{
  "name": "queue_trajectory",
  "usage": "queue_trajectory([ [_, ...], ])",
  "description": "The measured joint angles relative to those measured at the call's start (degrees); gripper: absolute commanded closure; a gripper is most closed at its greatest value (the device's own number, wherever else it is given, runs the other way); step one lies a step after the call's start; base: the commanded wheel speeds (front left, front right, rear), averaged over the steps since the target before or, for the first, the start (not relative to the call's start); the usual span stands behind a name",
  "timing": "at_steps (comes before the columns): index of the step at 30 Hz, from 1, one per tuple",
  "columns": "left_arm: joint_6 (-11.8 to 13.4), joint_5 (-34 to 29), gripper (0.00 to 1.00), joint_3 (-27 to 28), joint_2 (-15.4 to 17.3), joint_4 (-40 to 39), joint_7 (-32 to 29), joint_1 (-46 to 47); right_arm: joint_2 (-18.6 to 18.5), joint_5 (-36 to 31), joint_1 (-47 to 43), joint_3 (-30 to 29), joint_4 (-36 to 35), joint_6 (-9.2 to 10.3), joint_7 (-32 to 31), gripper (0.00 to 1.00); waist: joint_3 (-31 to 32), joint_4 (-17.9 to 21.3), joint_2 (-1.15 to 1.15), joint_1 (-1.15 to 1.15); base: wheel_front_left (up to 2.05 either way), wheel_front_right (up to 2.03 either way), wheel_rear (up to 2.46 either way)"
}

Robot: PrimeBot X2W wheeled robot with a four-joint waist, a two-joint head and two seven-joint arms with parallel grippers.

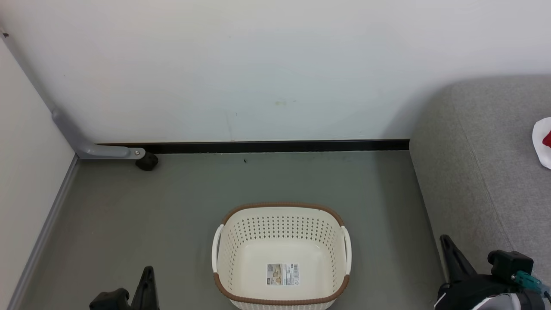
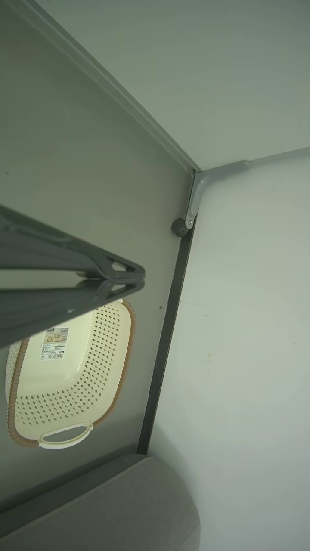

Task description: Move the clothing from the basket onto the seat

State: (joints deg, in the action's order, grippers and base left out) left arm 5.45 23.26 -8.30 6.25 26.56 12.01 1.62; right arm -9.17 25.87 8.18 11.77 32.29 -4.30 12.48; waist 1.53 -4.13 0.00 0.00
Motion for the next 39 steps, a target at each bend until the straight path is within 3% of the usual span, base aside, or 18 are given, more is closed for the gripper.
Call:
queue_trajectory([
  [39, -5.21, 28.99, 1.0, 5.67, -1.53, -3.19, -8.04, 0.63, 2.71, 27.95, -0.34, -8.42, -5.92, -0.77, -8.43, 1.0, -0.65, 1.76, 0.0, 0.0, 0.0, 0.0, 0.0],
])
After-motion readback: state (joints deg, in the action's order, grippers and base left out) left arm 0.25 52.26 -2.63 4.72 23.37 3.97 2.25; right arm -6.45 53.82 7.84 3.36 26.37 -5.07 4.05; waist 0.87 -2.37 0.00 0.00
